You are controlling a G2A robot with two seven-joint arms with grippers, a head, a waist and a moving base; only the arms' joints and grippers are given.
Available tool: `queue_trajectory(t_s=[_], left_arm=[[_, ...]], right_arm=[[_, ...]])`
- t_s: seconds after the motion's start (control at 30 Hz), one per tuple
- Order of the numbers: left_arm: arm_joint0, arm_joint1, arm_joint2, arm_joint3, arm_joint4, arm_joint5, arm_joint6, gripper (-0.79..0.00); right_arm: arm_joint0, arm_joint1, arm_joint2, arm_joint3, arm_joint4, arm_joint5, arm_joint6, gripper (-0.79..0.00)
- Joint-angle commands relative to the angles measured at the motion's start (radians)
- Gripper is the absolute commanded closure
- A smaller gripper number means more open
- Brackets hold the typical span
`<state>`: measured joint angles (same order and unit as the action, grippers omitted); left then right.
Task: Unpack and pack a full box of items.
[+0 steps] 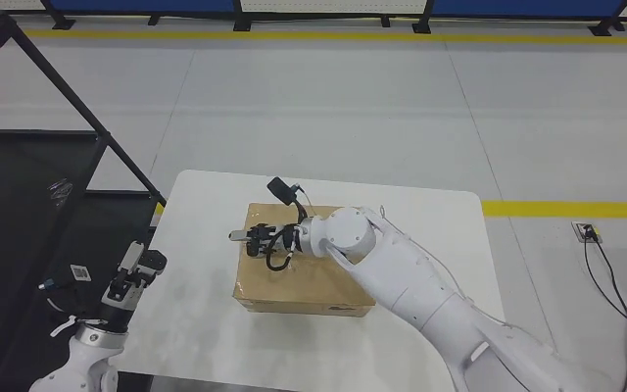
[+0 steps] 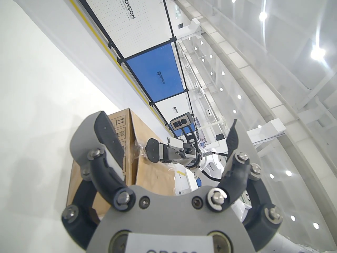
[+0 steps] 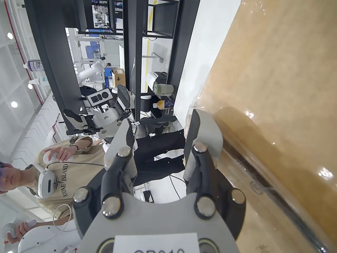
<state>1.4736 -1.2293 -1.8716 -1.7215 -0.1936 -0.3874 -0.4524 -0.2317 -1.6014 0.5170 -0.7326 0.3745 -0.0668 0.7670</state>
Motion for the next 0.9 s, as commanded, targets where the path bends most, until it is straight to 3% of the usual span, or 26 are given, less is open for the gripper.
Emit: queue_trajectory(t_s=[0.0,0.2,0.27,0.33,0.6,0.87], left_arm=[[-0.004,0.001,0.004,0.001,0.0,0.0,-0.001,-0.785],[-0.02,0.004,0.021,0.001,0.007,0.006,-0.006,-0.785],[-0.025,0.005,0.026,0.003,0.009,0.009,-0.007,-0.785],[-0.029,0.006,0.03,0.005,0.01,0.009,-0.008,-0.785],[-0.037,0.01,0.039,0.015,0.009,0.008,-0.01,-0.785],[-0.05,0.014,0.049,0.019,0.007,0.011,-0.022,-0.785]], right_arm=[[0.004,-0.004,0.003,0.009,-0.009,0.0,0.008,-0.449],[0.005,-0.008,0.006,0.023,-0.063,0.041,0.031,-0.265],[0.005,-0.007,0.01,0.024,-0.078,0.059,0.04,-0.308],[0.005,-0.004,0.017,0.024,-0.098,0.069,0.04,-0.274],[-0.02,0.031,0.067,-0.007,-0.169,0.108,0.062,0.0],[-0.079,0.086,0.139,-0.113,-0.256,0.171,0.084,0.0]])
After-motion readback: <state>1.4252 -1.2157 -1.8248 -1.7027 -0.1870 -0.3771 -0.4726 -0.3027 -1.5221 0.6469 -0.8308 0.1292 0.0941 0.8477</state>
